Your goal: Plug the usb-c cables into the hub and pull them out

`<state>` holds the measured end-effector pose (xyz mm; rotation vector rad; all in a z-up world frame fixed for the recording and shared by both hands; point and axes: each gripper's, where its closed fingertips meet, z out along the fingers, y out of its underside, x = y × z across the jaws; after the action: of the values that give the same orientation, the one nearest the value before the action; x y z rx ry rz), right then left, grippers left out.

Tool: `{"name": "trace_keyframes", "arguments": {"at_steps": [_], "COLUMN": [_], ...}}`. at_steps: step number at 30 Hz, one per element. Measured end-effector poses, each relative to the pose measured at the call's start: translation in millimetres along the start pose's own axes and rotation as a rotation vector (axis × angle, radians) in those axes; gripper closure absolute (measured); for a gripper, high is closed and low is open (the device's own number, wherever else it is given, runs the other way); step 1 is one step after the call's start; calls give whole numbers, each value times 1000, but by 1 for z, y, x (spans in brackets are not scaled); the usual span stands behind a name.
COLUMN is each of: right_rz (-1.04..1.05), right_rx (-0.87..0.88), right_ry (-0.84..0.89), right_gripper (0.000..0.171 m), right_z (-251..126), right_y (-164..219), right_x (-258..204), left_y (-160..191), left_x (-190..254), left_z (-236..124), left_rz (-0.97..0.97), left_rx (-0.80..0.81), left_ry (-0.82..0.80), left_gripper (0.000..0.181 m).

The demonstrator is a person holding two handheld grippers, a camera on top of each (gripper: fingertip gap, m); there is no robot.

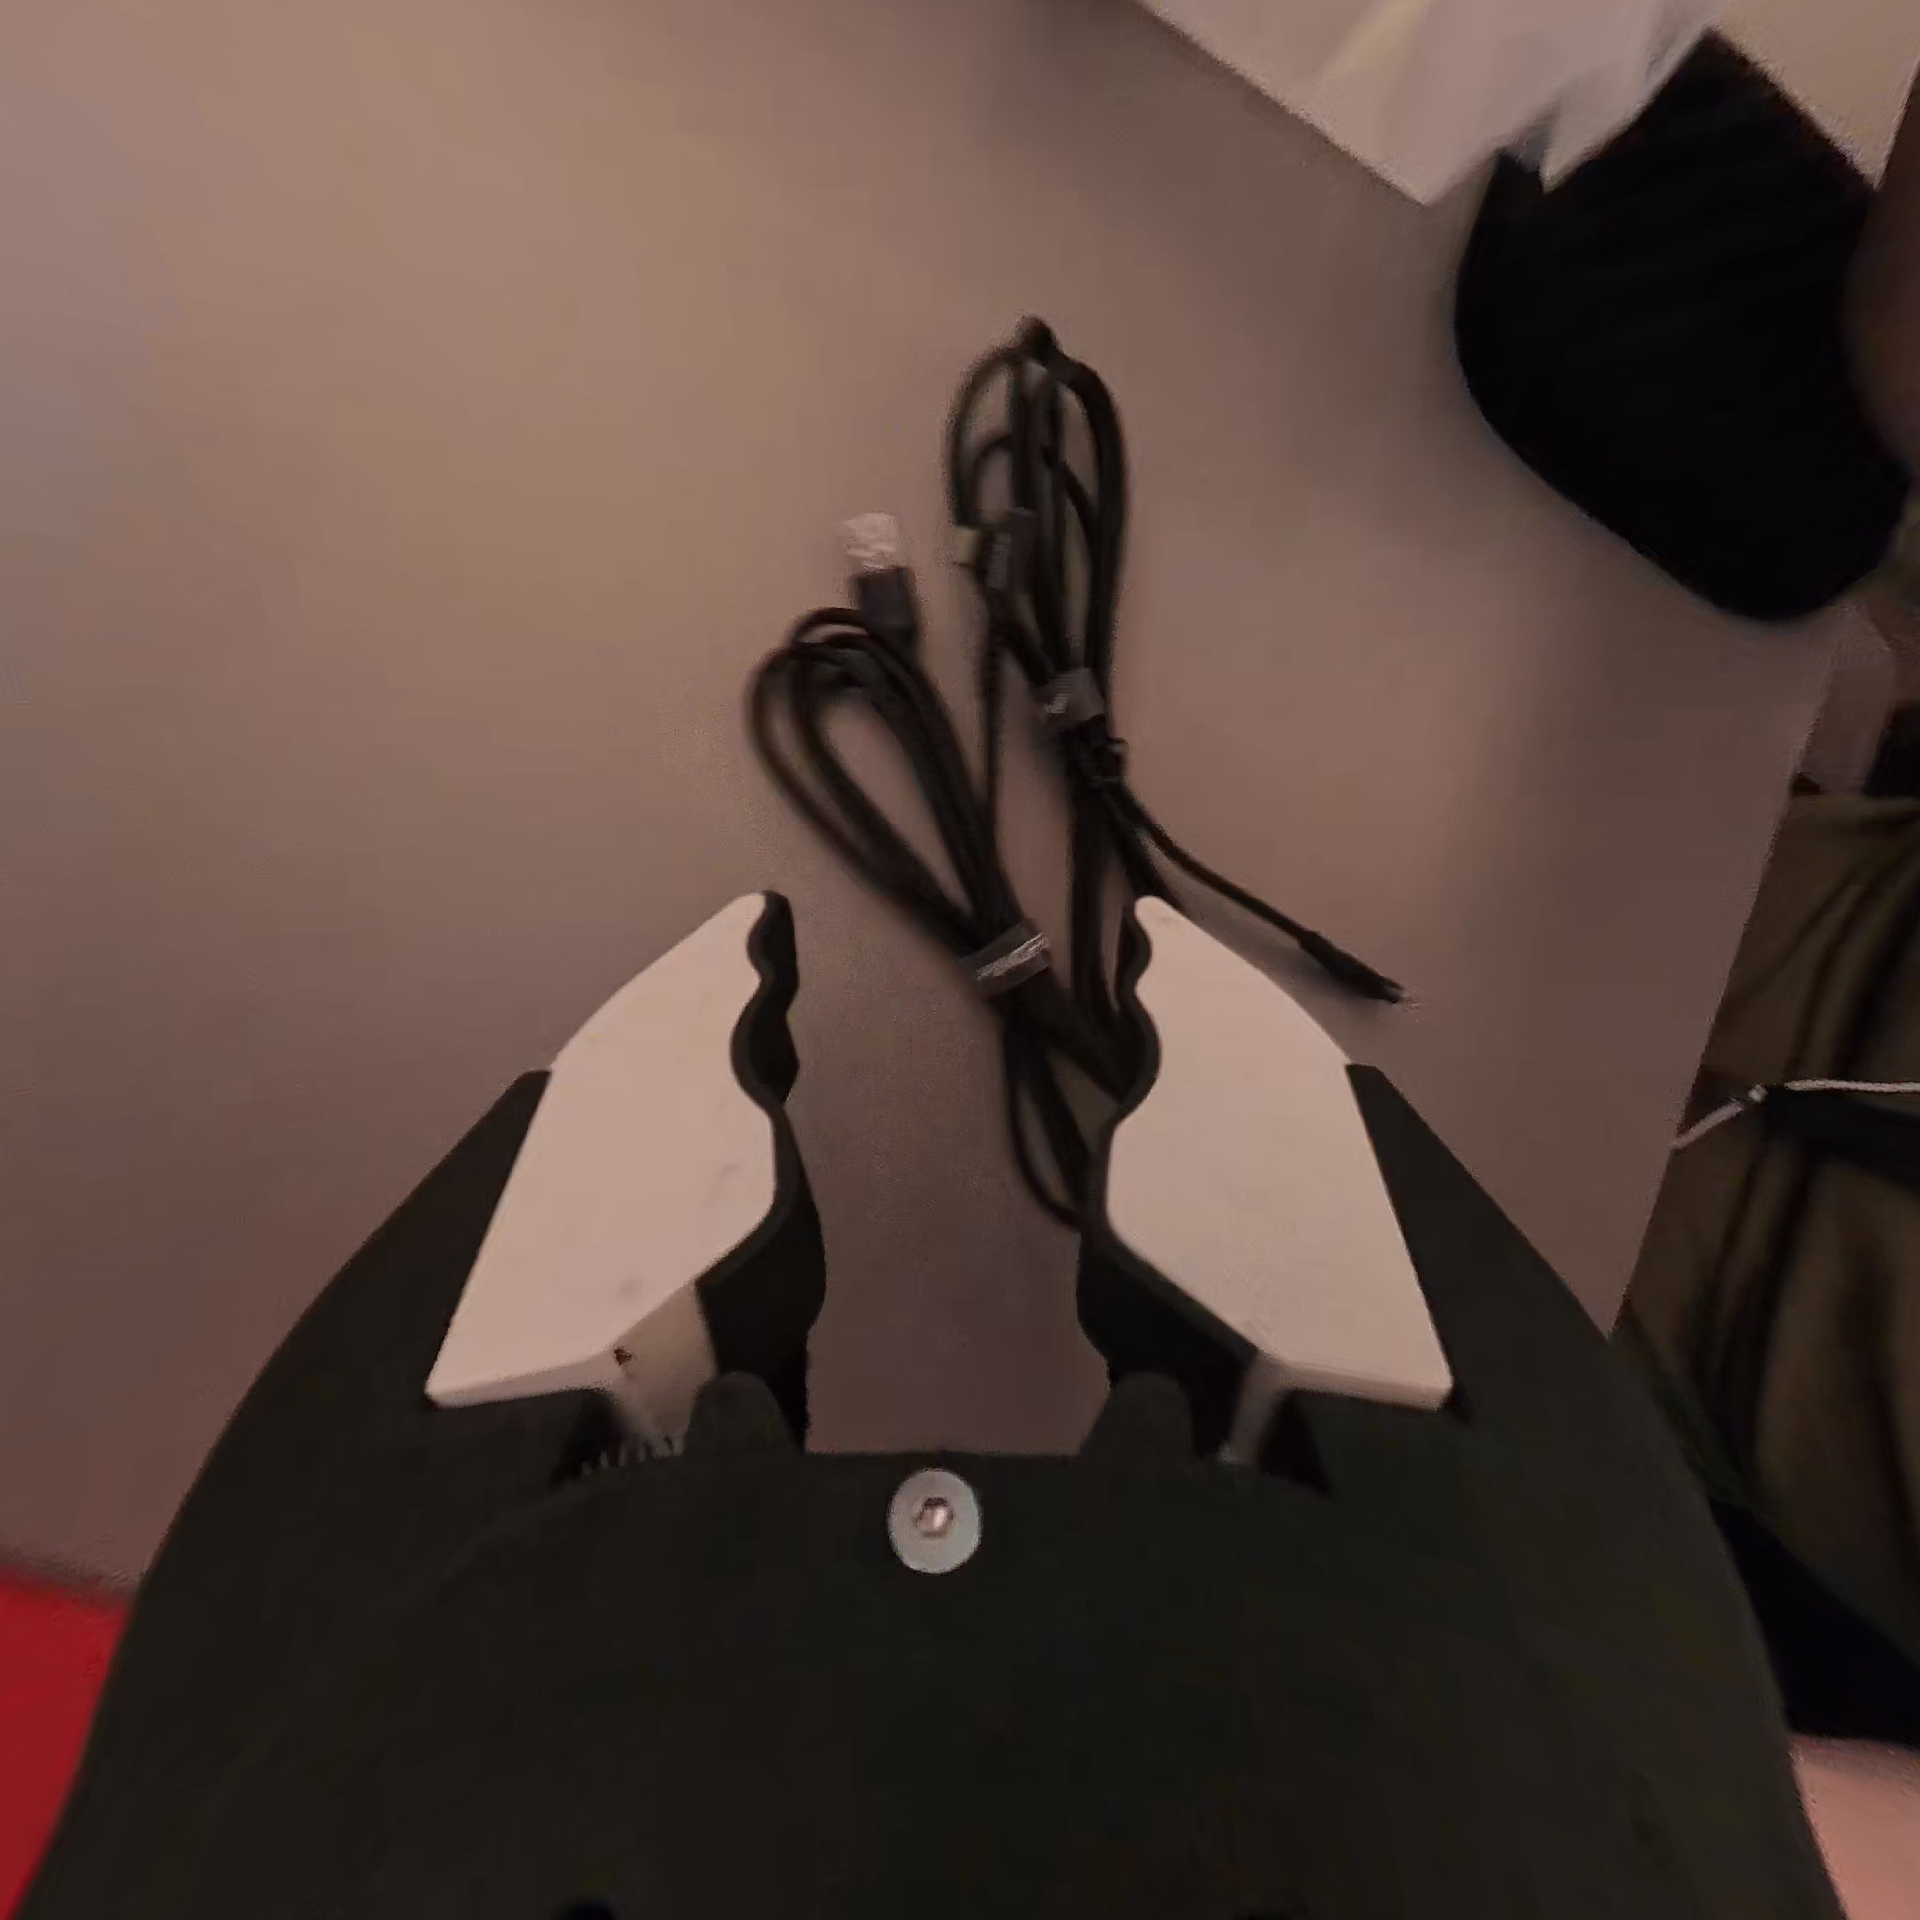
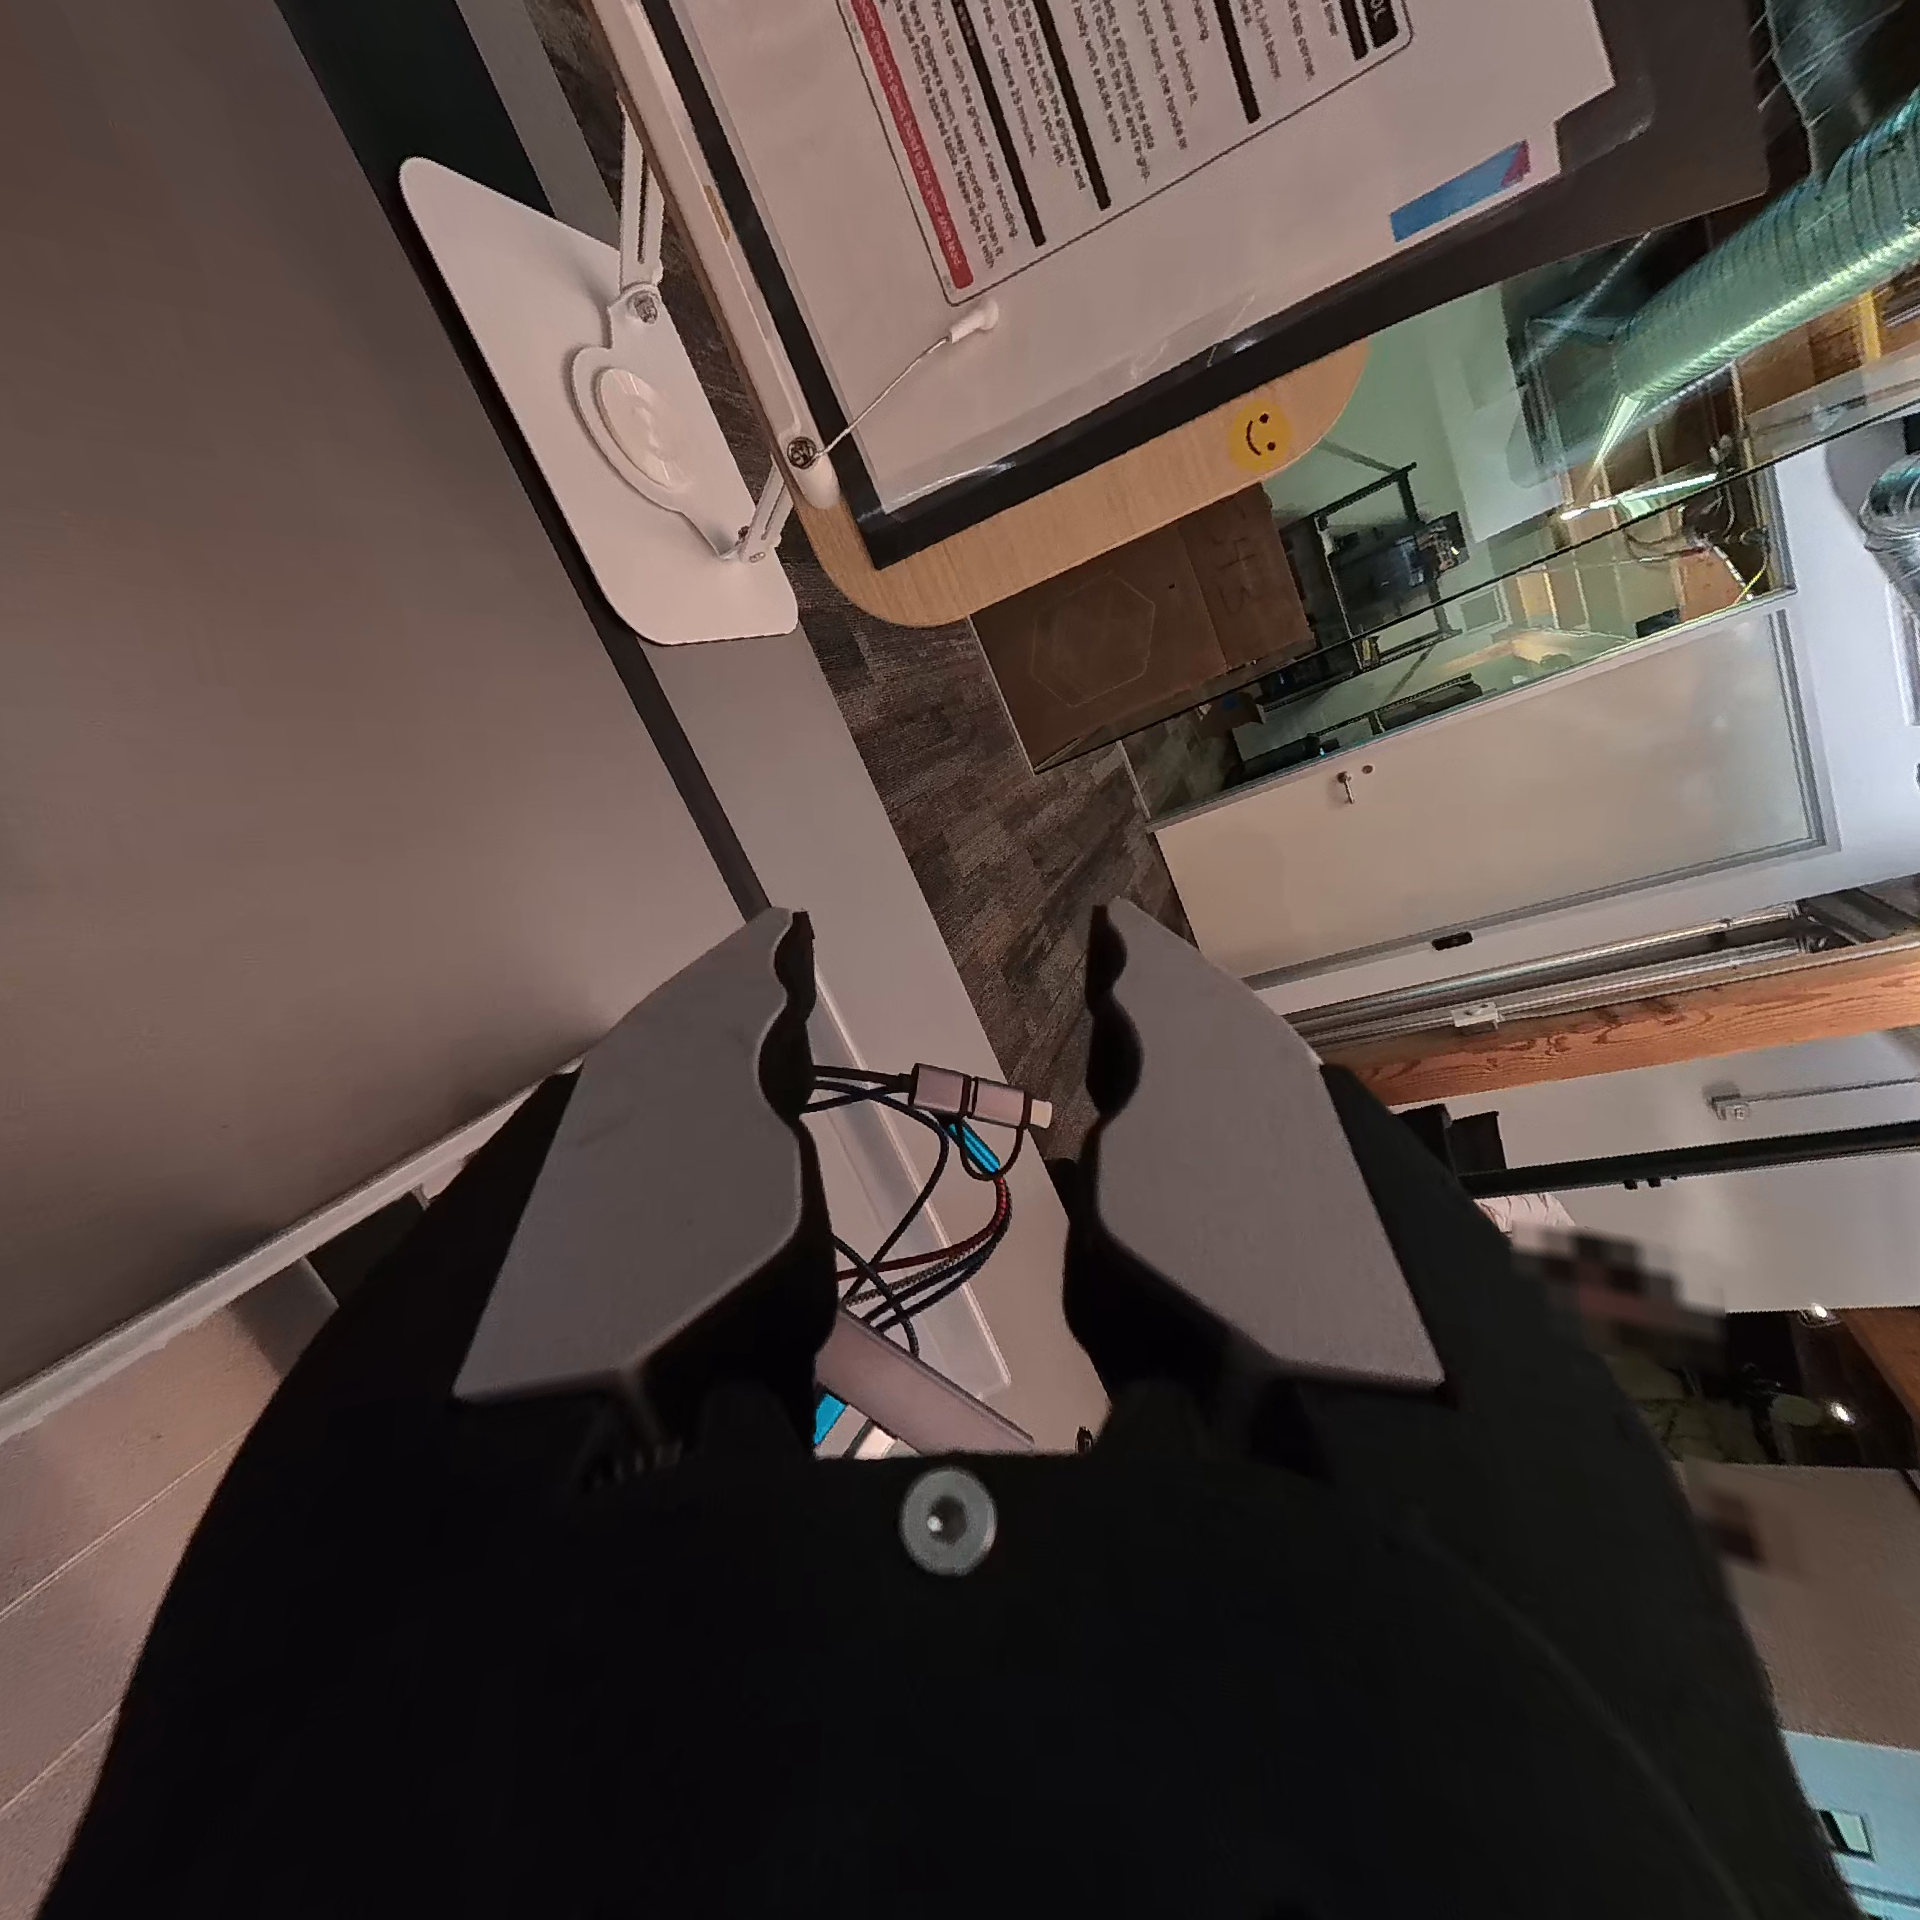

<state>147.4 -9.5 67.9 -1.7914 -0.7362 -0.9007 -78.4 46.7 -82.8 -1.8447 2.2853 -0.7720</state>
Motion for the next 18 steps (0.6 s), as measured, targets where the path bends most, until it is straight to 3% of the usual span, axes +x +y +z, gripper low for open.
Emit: {"name": "trace_keyframes", "arguments": {"at_steps": [3,5,7,9,13,18], "right_rz": [2,0,-5,-11,-26,-38], "right_rx": [-2,-7,-15,-21,-36,-64], "right_ry": [2,1,-3,-11,-23,-38], "right_gripper": [120,120,120,120,120,120], "right_z": [0,1,2,4,8,12], "right_y": [1,2,2,2,1,5], "right_x": [1,0,-2,-5,-10,-16], "left_y": [7,36,99,180,302,344], "left_x": [-43,-90,-131,-150,-167,-177], "left_z": [-77,-156,-240,-290,-286,-238], "left_rz": [-37,-147,-337,-555,-898,-1070], "left_rx": [147,254,336,352,299,241], "left_ry": [-282,-625,-999,-1204,-1116,-891], "left_gripper": [123,123,123,122,120,117]}}
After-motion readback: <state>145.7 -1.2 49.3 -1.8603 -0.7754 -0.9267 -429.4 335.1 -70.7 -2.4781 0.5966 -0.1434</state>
